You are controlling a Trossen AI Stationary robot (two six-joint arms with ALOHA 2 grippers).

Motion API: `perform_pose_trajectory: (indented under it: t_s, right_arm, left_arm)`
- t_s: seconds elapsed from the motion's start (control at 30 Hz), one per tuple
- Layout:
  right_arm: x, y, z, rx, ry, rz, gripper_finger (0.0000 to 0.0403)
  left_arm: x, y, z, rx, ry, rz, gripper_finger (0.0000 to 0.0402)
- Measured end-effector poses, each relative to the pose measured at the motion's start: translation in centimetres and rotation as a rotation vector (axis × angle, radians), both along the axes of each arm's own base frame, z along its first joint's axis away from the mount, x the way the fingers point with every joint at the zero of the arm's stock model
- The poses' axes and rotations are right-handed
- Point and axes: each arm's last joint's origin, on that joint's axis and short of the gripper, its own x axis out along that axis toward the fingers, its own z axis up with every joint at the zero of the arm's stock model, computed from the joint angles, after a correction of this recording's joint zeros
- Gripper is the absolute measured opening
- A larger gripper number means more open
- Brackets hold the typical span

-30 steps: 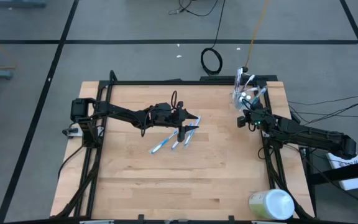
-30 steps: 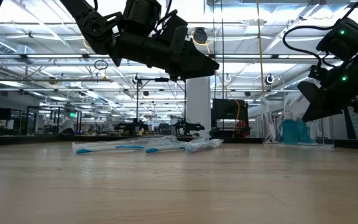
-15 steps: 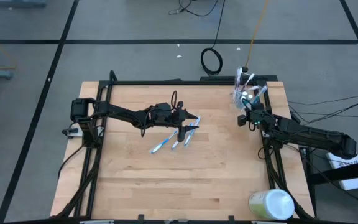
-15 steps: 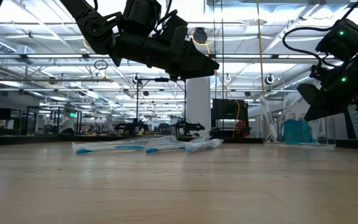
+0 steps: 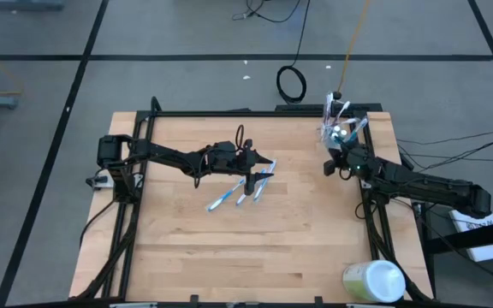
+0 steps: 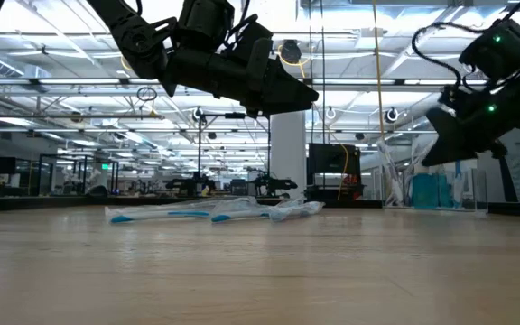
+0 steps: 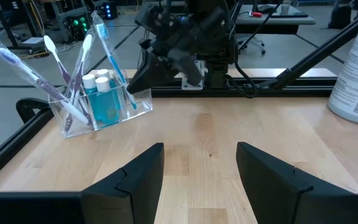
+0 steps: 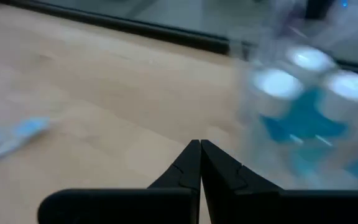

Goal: Pick & Place toothbrushing station
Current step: Put the blue toothbrush into the right of the transparent organizer

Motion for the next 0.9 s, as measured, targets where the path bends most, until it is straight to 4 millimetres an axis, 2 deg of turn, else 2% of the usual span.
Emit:
perform_pose_trajectory:
  t_s: [0.27,0.53,0.7,0.8,0.9]
  right_arm:
    - [1.6,0.8,2.4,-0.111,-0.139,0.385,0.0000]
    - [1.8,2.6,7.7,-0.250,-0.162,0.476,0.0000]
    - [1.7,3.9,10.7,-0.391,-0.221,0.597,0.0000]
    - [1.6,4.5,11.5,-0.460,-0.253,0.643,0.0000]
    - [1.3,4.7,11.8,-0.515,-0.239,0.588,0.0000]
  left_arm:
    - [0.0,0.0,-0.1,-0.001,0.007,0.000,0.0209]
    - [-0.2,0.1,-0.7,0.029,0.073,0.026,0.0209]
    - [-0.6,0.2,-1.9,0.003,0.213,0.047,0.0209]
    - [-1.3,0.1,-3.2,-0.058,0.354,0.062,0.0209]
    - [-2.0,0.0,-4.2,-0.121,0.488,0.085,0.0209]
